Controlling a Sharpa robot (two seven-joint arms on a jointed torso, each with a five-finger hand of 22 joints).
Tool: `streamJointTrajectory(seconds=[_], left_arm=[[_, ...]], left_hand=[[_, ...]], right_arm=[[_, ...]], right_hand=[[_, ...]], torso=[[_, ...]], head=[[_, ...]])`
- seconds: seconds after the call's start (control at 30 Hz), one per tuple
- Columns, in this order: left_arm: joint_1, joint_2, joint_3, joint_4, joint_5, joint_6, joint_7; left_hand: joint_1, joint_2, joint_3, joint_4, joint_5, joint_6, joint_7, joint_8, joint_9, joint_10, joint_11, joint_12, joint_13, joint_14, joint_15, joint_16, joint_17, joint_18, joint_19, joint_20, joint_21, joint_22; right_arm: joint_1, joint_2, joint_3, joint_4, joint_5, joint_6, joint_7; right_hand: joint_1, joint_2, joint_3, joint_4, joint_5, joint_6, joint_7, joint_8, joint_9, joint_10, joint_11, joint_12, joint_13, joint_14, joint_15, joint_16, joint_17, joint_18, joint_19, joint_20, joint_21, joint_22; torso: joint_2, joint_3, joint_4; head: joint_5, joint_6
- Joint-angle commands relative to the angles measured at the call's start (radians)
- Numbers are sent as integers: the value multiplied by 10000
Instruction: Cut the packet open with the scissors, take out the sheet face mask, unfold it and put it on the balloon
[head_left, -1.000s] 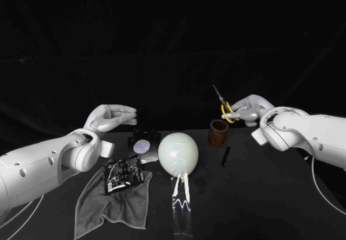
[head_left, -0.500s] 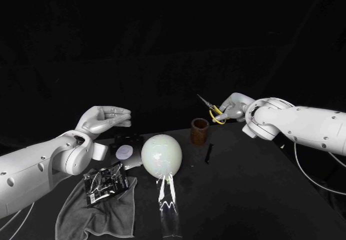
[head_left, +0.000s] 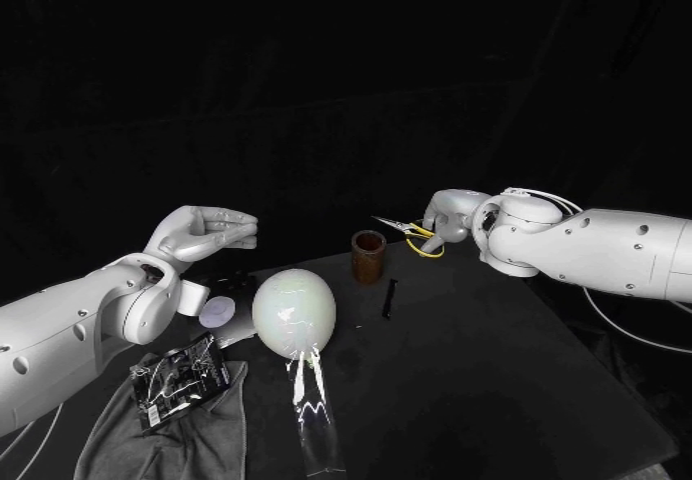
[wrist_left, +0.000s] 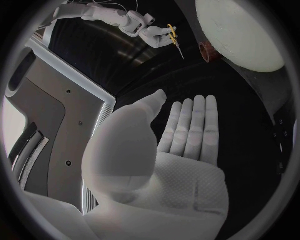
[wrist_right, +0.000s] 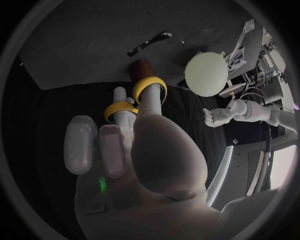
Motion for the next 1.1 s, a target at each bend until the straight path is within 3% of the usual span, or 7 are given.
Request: streamJointTrajectory(seconds=[0.03,0.3,0.6,0.73,1.1], left_arm=[[92,253,25,-148,-478,571,-203],[239,621,31,-359,-620,542,-361],[424,628,31,-744,-480,596,-440],[554,608,31,-1070,-631,658,-378],[1009,480,24,-1504,-1640,655,-272]], left_hand=[[-23,-27,-23,108,-23,-93,19,-70,-25,-76,31,-37,4,-167,46,-105,-34,15,-151,72,-117,-77],[1,-37,-115,201,-24,-163,57,-122,-53,-176,74,-42,4,-316,99,-206,-56,40,-260,158,-220,-153],[50,-72,-381,368,-25,-294,111,-210,-101,-478,164,-44,2,-670,221,-439,-132,38,-553,313,-459,-298],[82,-82,-508,423,-25,-338,124,-235,-117,-578,192,-40,4,-823,268,-539,-177,37,-683,366,-558,-328],[250,-54,-933,552,-26,-458,156,-296,-156,-893,270,-34,4,-1237,395,-821,-333,-51,-1188,448,-910,-351]], right_arm=[[-41,-184,-6,212,-1876,489,-358],[-105,-335,-22,593,-2357,-250,-308],[-60,287,-18,455,-2873,-83,-214],[33,1023,-14,-127,-2952,80,-135],[-30,3672,-8,-2625,-3529,498,205]], right_hand=[[1853,1995,1184,-1164,-56,70,-11,61,40,1073,-860,-54,-9,548,-359,54,22,-36,74,-4,53,1415],[1865,2005,1182,-1160,-53,91,-26,58,50,1096,-874,-71,-20,568,-370,63,76,-64,162,-6,155,1477],[1868,2005,1180,-1160,-54,93,-27,56,52,1098,-875,-76,-23,553,-372,45,-3,-58,145,-7,132,1463],[1869,2005,1179,-1159,-54,92,-27,54,52,1097,-875,-80,-25,559,-373,51,26,-61,155,-7,144,1471],[1894,2017,1185,-1160,-53,83,-23,31,56,1085,-874,-120,-47,571,-376,50,45,-60,157,-9,139,1470]], torso=[[-6,18,-68],[-7,59,-121],[10,16,-63],[0,6,-51],[91,19,20]], head=[[-188,-50],[-157,-37],[24,-20],[173,17],[611,193]])
